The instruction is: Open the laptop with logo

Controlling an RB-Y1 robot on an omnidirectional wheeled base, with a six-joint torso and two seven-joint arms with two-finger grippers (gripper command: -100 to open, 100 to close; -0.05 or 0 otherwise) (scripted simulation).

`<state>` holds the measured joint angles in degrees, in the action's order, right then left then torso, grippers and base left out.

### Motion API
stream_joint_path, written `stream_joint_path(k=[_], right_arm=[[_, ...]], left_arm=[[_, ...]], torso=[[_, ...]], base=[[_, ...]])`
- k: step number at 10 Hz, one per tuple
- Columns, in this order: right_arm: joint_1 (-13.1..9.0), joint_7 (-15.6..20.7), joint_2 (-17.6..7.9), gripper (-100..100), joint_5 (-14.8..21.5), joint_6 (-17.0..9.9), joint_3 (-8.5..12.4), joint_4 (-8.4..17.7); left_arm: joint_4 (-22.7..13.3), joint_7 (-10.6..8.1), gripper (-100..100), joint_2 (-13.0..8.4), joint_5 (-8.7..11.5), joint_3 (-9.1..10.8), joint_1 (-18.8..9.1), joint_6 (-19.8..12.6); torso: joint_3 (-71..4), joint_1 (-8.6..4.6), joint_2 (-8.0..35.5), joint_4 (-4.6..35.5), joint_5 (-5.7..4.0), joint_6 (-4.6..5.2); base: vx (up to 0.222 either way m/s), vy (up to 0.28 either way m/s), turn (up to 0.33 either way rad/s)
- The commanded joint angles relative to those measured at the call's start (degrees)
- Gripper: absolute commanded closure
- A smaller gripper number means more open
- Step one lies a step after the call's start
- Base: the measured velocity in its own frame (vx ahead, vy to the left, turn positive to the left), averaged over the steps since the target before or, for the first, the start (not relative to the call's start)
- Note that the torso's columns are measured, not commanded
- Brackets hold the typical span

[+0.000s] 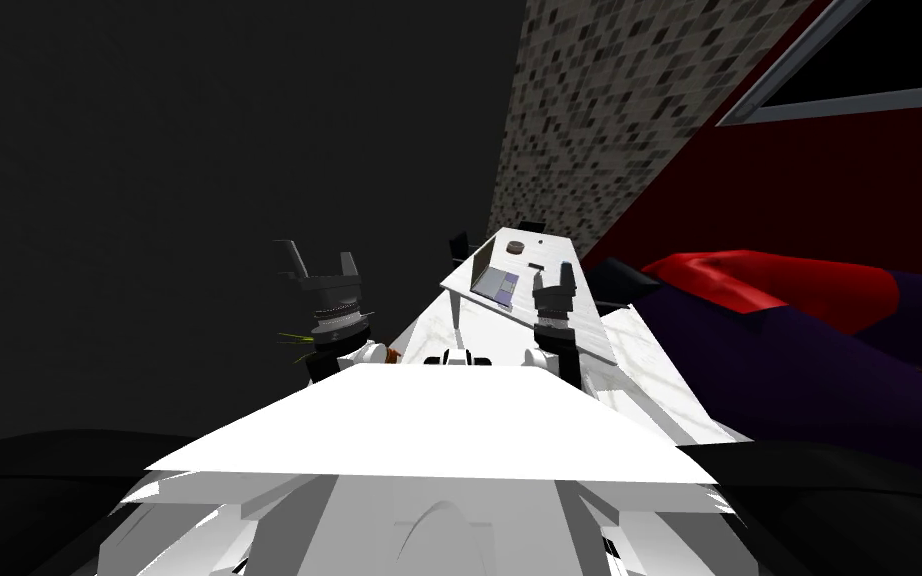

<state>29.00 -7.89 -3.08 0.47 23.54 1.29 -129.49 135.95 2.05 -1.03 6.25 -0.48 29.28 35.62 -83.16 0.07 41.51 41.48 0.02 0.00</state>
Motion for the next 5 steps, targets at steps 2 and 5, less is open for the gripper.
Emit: stream_joint_path(k=[2,5], right_arm=[[0.38,3.88,-4.45,-100,3.86,-3.54,0.38,0.14],[0.81,7.58,-6.27,-100,7.64,-6.83,0.76,0.18]], left_arm=[[-0.01,0.0,0,0.0,0.0,0.0,0.01,0.0],[0.0,0.0,0,0.01,0.0,-0.01,0.01,0.0]], torso=[[-1.41,0.0,0.62,0.71,0.0,0.0],[-1.41,0.0,0.78,0.8,0.01,0.0]], base=[[0.052,0.067,-0.008],[0.057,0.115,-0.01]])
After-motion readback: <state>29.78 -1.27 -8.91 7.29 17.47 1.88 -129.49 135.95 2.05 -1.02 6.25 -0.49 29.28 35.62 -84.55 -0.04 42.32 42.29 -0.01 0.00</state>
